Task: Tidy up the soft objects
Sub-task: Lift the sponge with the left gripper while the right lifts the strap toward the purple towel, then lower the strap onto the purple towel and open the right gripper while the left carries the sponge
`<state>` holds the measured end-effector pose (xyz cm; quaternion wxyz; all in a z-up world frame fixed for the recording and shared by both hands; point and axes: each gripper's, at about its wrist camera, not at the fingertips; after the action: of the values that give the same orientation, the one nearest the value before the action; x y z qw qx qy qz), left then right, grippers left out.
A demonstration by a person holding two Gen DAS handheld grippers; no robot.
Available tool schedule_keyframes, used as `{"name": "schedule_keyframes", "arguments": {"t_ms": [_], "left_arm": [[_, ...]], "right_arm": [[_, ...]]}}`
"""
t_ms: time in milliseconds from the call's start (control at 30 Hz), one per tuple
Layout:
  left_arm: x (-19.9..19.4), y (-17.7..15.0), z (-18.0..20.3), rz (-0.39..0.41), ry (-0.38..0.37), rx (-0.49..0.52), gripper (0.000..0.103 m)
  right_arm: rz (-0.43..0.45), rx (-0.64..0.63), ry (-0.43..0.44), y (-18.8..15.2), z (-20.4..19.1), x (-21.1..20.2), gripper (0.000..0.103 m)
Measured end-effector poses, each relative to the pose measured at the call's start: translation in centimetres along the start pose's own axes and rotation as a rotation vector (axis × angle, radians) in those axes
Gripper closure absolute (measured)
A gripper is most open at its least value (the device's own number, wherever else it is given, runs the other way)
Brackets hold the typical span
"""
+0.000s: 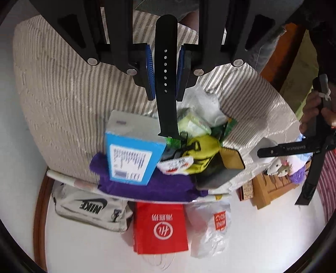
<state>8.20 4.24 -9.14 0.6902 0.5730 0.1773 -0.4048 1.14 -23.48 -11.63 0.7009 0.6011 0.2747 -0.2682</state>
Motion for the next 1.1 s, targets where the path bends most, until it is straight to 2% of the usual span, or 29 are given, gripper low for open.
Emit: {"name": "schedule_keyframes", "arguments": {"t_ms": [200, 533, 800, 1100], "left_arm": [[-0.8, 2.3, 0.9, 0.024, 0.000, 0.033, 0.024], [0.5, 7.0, 1.6, 0.030, 0.027, 0.055, 0.024], [2.5, 11.1, 1.7, 0.021, 0.067, 0.074, 0.024], [6.3, 15.2, 0.9, -0.010, 0.068, 0.071, 0.024]], "right_arm": [[0.031, 0.029, -0.039, 2.7, 1.8, -0.3, 0.084], [0.031, 0.100, -0.085, 8.1, 4.2, 3.1, 0.084], [0.034, 0.112, -0.062, 13.2, 4.8, 6.9, 0.084], [0.030, 0.094, -0.049, 17.6, 4.9, 10.7, 0.084]]}}
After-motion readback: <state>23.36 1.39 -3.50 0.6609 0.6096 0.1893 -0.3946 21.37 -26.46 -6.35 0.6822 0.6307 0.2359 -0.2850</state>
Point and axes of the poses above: each gripper's, at about its wrist camera, not at the fingertips, and x roughly the way its jaws point, z to its right, y to its top, and after that the axes turned 14 degrees about -y, right-handed
